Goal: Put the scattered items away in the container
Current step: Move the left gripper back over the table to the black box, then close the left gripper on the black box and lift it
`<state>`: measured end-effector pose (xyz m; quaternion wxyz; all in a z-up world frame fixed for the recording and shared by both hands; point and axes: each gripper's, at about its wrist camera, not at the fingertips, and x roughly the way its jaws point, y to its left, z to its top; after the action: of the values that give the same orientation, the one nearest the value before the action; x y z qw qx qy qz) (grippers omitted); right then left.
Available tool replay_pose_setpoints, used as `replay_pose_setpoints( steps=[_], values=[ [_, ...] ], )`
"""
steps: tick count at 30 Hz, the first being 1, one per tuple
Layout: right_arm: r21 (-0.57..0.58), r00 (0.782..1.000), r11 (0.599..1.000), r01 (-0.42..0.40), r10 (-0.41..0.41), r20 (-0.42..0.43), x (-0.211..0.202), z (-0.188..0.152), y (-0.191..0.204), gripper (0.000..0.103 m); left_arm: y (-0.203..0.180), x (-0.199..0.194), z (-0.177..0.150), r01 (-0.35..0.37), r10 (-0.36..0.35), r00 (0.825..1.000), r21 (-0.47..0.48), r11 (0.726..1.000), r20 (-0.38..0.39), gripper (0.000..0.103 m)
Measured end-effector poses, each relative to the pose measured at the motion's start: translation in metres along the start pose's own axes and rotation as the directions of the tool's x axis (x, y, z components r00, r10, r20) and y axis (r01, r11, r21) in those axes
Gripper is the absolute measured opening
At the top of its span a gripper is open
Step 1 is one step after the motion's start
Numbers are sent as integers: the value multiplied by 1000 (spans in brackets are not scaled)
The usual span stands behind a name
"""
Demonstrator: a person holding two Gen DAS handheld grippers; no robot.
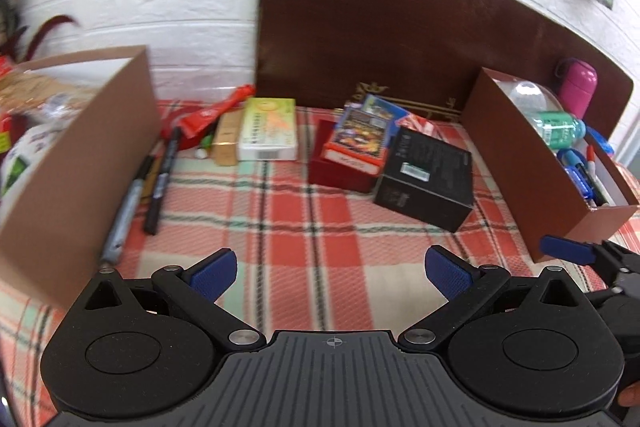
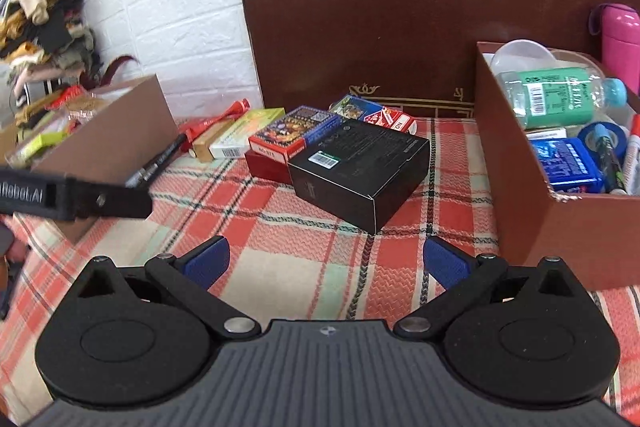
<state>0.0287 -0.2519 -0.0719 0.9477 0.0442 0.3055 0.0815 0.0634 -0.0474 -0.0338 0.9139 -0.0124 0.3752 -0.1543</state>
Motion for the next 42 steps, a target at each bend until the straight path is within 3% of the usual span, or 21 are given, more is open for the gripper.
replay_pose_setpoints(
  steps=[10,25,29,32,33,42],
  values=[
    [-80,997,996,45,-49,-52,44,-4,-7,101,-32,70,22,68,-65,997,118,991,-37,103],
    [-115,997,991,62,-67,-47,92,2,-20,94,-32,138,53,148,-145,988,59,987,-42,98],
    [-127,997,989,73,-77,-29,99,4,-18,92,-28,144,54,215,-213,975,26,976,-55,94],
    [-118,997,991,69,-73,-29,103,5,-18,87,-26,148,55,269,-268,961,-1,963,-66,78],
    [-120,997,991,64,-67,-28,102,6,-17,80,-25,149,55,287,-287,956,-9,958,-69,72],
    [-122,997,992,40,-48,-60,85,7,-9,62,-25,131,45,270,-269,960,-7,963,-77,68]
  ],
)
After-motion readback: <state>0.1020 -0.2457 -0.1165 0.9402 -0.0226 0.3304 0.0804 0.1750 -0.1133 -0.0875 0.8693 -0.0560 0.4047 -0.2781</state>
